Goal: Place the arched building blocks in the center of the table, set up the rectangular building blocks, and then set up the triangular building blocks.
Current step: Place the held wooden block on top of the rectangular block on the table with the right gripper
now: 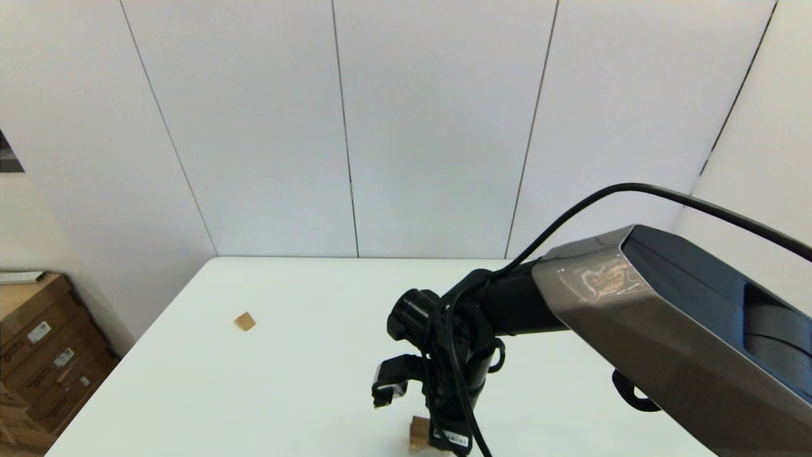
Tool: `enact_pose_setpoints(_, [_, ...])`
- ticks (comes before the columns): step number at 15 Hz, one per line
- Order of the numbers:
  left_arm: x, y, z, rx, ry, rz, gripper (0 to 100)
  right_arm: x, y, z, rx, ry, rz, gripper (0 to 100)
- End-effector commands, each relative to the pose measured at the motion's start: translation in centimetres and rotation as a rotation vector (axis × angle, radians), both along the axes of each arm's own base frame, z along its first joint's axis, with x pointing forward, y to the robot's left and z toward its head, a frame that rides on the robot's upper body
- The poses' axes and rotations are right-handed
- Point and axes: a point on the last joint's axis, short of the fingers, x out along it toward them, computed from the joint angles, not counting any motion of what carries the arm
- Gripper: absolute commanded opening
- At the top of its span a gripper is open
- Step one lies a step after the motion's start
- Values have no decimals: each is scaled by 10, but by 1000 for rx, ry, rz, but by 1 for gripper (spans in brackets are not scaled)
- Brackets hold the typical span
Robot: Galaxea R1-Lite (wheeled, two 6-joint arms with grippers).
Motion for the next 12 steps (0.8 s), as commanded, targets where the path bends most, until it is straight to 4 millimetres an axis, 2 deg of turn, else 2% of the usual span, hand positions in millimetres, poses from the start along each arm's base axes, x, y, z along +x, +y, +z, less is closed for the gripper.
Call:
enact_pose_setpoints(1, [0,0,0,-1,2,0,100,-1,-1,7,1,-17,6,0])
enact_pose_setpoints(6, [0,0,0,1,2,0,100,-2,0,12,10,-28,12,0])
enact_pose_setpoints(12, [0,0,0,1,2,0,100,-4,2,7,0,-18,19,0])
